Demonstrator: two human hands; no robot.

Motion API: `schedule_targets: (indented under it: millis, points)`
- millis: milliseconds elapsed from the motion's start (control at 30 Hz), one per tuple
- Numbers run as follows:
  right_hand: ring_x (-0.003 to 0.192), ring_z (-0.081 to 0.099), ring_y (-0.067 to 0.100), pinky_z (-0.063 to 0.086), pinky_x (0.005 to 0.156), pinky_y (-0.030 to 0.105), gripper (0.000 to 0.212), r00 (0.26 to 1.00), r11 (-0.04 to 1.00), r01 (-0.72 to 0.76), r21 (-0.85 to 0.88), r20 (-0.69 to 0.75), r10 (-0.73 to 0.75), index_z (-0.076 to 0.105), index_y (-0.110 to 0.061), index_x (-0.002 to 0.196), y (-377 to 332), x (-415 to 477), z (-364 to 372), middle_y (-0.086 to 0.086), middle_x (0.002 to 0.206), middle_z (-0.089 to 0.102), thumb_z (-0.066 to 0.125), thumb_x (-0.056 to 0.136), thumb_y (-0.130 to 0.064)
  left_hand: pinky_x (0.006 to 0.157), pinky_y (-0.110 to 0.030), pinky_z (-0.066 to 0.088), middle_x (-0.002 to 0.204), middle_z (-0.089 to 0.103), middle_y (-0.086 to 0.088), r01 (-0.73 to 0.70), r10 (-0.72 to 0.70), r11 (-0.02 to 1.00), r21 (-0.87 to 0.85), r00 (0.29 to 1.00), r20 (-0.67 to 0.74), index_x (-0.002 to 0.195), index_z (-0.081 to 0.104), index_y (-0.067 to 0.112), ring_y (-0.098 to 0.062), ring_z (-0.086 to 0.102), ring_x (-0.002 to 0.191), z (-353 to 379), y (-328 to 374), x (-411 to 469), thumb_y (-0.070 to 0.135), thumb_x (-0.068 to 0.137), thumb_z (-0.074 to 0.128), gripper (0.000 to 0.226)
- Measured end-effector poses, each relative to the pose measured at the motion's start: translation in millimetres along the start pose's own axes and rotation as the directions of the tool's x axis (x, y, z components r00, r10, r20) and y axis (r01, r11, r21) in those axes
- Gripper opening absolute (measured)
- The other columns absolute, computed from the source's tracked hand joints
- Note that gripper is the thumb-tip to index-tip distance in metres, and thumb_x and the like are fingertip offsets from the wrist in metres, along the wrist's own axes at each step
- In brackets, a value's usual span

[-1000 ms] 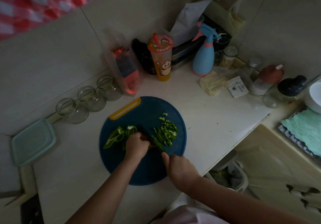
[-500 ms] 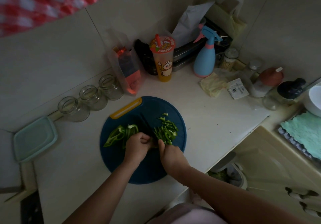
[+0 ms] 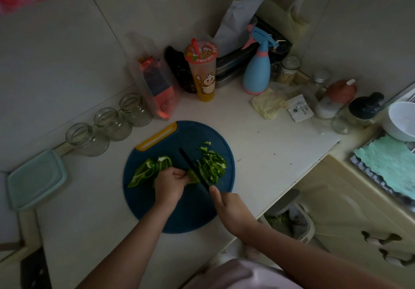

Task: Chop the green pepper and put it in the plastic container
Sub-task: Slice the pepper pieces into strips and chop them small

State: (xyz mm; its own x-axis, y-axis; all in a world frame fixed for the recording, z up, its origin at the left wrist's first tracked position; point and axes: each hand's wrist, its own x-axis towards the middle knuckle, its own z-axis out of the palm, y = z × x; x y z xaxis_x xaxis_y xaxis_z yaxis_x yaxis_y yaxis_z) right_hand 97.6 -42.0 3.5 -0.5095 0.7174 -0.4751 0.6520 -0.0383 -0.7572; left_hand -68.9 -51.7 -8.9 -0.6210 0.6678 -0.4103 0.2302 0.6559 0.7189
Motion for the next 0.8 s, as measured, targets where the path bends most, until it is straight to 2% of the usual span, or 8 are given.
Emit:
schedule_targets:
  millis: [133, 300, 467, 533, 600, 700, 800]
  points:
    - [0.049, 0.039, 0.010, 0.030, 0.062, 0.026, 0.056, 0.999, 0.996, 0.044, -0.072, -0.005, -0.044, 0.033, -0.016, 0.054, 2, 0, 6, -0.003, 0.051, 0.039, 0.027, 0.101, -0.046, 0.065, -0.022, 0.040, 0.076, 0.065, -0.009, 0.030, -0.029, 0.999, 0.039, 1.000, -0.003, 0.087, 0.066, 0.001, -0.019, 0.061, 0.072, -2, 6, 0, 0.007, 0.074, 0.076, 0.017]
    - [0.063, 0.045, 0.022, 0.038, 0.067, 0.034, 0.051, 0.998, 0.988, 0.059, -0.144, -0.019, -0.062, 0.035, -0.020, 0.060, 11, 4, 15, -0.004, 0.056, 0.040, 0.023, 0.098, -0.052, 0.067, -0.026, 0.045, 0.070, 0.063, -0.004, 0.062, -0.062, 0.997, 0.047, 0.998, 0.011, 0.077, 0.065, 0.007, -0.020, 0.061, 0.072, -3, 7, 2, 0.004, 0.076, 0.072, 0.008]
    - [0.076, 0.058, 0.030, 0.042, 0.070, 0.037, 0.049, 0.997, 0.986, 0.052, -0.160, -0.045, -0.060, 0.037, -0.022, 0.063, 12, 4, 16, 0.004, 0.069, 0.051, 0.023, 0.098, -0.053, 0.057, -0.023, 0.044, 0.067, 0.063, -0.002, 0.100, -0.101, 0.995, 0.020, 0.995, 0.023, 0.074, 0.065, 0.007, -0.012, 0.059, 0.060, -4, 8, 6, -0.001, 0.081, 0.064, 0.010]
    - [0.075, 0.058, 0.030, 0.043, 0.070, 0.038, 0.049, 0.998, 0.987, 0.053, -0.149, -0.038, -0.060, 0.037, -0.023, 0.063, 12, 4, 16, 0.004, 0.068, 0.051, 0.024, 0.099, -0.052, 0.057, -0.023, 0.044, 0.065, 0.062, -0.002, 0.099, -0.100, 0.995, 0.029, 0.995, 0.023, 0.076, 0.066, 0.006, -0.012, 0.058, 0.059, -4, 9, 7, -0.002, 0.081, 0.062, 0.010]
    - [0.066, 0.054, 0.025, 0.042, 0.070, 0.037, 0.051, 0.999, 0.994, 0.036, -0.107, -0.015, -0.038, 0.037, -0.020, 0.060, 9, 4, 15, 0.002, 0.062, 0.048, 0.024, 0.099, -0.051, 0.059, -0.024, 0.046, 0.065, 0.062, -0.003, 0.101, -0.102, 0.994, 0.031, 0.994, 0.035, 0.076, 0.066, 0.004, -0.014, 0.058, 0.059, -4, 9, 9, -0.001, 0.081, 0.064, 0.007]
    - [0.052, 0.043, 0.013, 0.038, 0.065, 0.030, 0.056, 0.999, 1.000, -0.017, -0.006, 0.029, 0.017, 0.035, -0.015, 0.057, 3, 5, 10, -0.001, 0.055, 0.043, 0.024, 0.100, -0.048, 0.052, -0.019, 0.045, 0.065, 0.062, -0.004, 0.116, -0.116, 0.993, 0.002, 0.991, 0.065, 0.076, 0.064, 0.005, -0.016, 0.060, 0.060, -5, 8, 13, 0.003, 0.080, 0.070, 0.007]
    - [0.056, 0.044, 0.014, 0.033, 0.057, 0.023, 0.054, 0.996, 0.998, -0.051, 0.026, 0.069, 0.049, 0.036, -0.014, 0.060, -1, 8, 1, 0.005, 0.062, 0.048, 0.023, 0.102, -0.045, 0.044, -0.013, 0.044, 0.062, 0.061, -0.003, 0.123, -0.122, 0.992, -0.003, 0.989, 0.085, 0.072, 0.062, 0.007, -0.012, 0.058, 0.055, -5, 7, 16, 0.006, 0.078, 0.073, 0.012]
